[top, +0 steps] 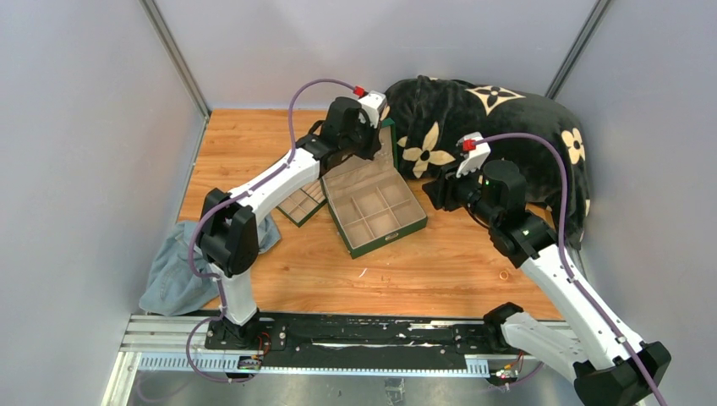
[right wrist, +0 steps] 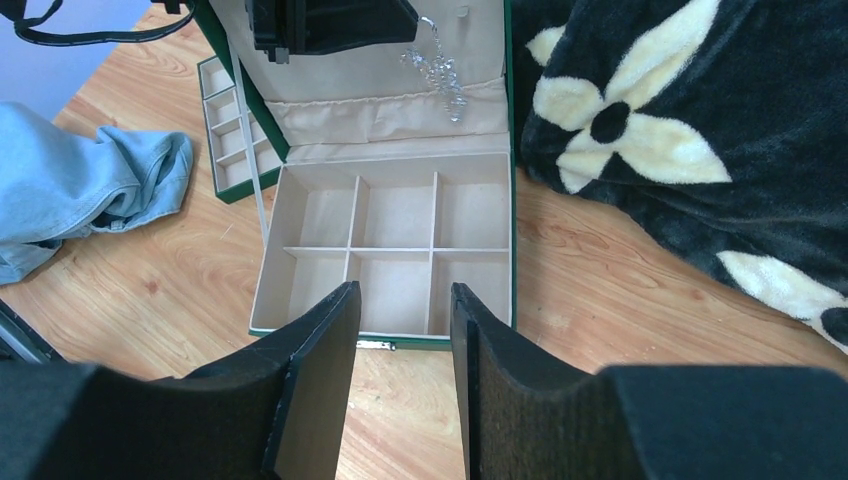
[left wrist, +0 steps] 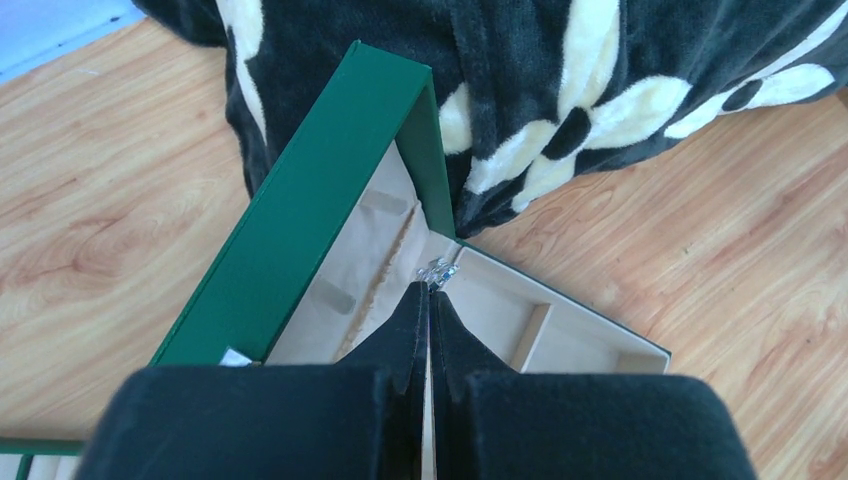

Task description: Organize the mixed jewelry

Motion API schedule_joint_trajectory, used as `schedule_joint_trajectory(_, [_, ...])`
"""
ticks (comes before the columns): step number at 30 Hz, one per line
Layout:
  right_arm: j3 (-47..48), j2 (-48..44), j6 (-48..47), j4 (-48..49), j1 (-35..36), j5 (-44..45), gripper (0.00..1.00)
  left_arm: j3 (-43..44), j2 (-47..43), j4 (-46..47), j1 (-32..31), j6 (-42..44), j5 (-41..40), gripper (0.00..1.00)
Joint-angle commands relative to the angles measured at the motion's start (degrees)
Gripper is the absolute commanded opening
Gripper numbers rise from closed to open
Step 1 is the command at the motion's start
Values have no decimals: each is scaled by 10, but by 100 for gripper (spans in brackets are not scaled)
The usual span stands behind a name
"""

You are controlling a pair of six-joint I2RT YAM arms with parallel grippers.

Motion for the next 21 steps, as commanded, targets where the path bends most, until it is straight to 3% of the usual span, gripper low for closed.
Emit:
schedule_joint_trajectory(1, [4, -1, -15, -13, 1, 7, 44, 23, 8, 12, 2, -7, -10, 0])
schedule_joint_trajectory(13, [4, 4, -24, -15, 0, 5, 44, -3, -44, -53, 7, 28, -91, 0])
schedule_joint_trajectory(21, [4, 11, -23, -11, 0, 0, 44, 4, -48, -80, 26, 24, -78, 0])
